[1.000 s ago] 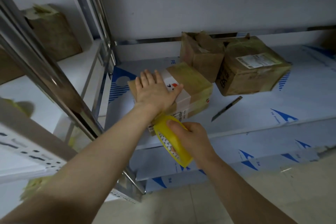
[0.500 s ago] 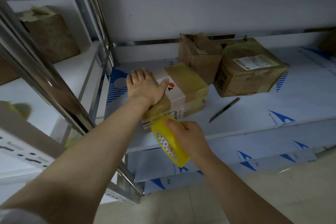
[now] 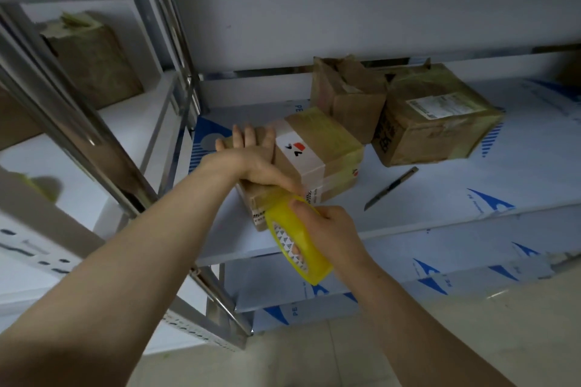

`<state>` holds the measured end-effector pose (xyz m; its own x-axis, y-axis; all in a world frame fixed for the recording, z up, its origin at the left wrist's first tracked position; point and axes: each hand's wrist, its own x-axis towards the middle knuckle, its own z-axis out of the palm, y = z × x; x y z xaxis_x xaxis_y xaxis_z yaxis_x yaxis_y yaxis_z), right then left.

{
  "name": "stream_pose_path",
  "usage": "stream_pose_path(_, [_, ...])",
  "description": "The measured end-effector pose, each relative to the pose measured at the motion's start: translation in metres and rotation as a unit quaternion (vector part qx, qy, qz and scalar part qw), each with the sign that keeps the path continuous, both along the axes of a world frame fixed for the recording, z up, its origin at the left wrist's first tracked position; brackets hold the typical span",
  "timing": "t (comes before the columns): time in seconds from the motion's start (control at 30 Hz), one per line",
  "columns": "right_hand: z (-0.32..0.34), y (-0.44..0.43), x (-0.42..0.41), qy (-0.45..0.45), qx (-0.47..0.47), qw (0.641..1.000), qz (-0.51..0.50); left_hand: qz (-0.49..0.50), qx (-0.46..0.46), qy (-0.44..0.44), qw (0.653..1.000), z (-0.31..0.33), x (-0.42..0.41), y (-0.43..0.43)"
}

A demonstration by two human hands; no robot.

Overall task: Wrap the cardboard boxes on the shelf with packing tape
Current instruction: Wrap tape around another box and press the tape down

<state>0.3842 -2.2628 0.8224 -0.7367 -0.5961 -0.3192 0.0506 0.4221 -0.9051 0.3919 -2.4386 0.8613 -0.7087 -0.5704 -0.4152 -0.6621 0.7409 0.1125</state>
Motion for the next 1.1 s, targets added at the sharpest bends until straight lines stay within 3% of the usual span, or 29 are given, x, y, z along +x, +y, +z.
stream_pose_path(0.23, [0.019, 0.013, 0.002, -0.128, -0.026, 0.991, 0.024, -0.001, -0.020, 0.067, 0.998, 0.001, 0.001, 0.002])
stream_pose_path(0.3, [0.034, 0.027, -0.001, -0.155, -0.056, 0.985, 0.050, 0.009, 0.078, 0.069, 0.995, 0.014, 0.004, -0.004])
stream_pose_path(0.4, [0.064, 0.049, -0.008, -0.132, -0.113, 0.979, 0.103, 0.032, 0.321, 0.062, 0.944, 0.035, 0.012, -0.007])
stream_pose_path(0.53, [0.103, 0.048, -0.018, -0.073, -0.156, 0.970, 0.170, 0.052, 0.360, 0.026, 0.931, 0.035, 0.021, -0.007])
stream_pose_path(0.63, [0.115, 0.021, -0.020, -0.015, -0.137, 0.984, 0.116, 0.149, 0.317, 0.185, 0.918, 0.030, 0.025, -0.016])
stream_pose_path(0.7, [0.119, -0.003, -0.019, 0.009, -0.133, 0.988, 0.081, 0.245, 0.285, 0.329, 0.866, 0.019, 0.029, -0.022])
stream_pose_path(0.77, [0.122, -0.024, -0.016, 0.043, -0.128, 0.989, 0.065, 0.326, 0.320, 0.449, 0.768, 0.005, 0.034, -0.018])
stream_pose_path(0.83, [0.122, -0.040, -0.017, 0.040, -0.126, 0.990, 0.054, 0.370, 0.354, 0.527, 0.679, -0.010, 0.040, -0.008])
stream_pose_path(0.9, [0.120, -0.047, -0.019, 0.007, -0.133, 0.989, 0.070, 0.399, 0.363, 0.575, 0.614, -0.020, 0.043, 0.000])
stream_pose_path(0.97, [0.115, -0.048, -0.018, -0.011, -0.133, 0.987, 0.095, 0.411, 0.340, 0.589, 0.607, -0.028, 0.042, 0.003])
stream_pose_path(1.1, [0.107, -0.048, -0.014, -0.032, -0.138, 0.986, 0.083, 0.392, 0.280, 0.590, 0.648, -0.035, 0.032, 0.001])
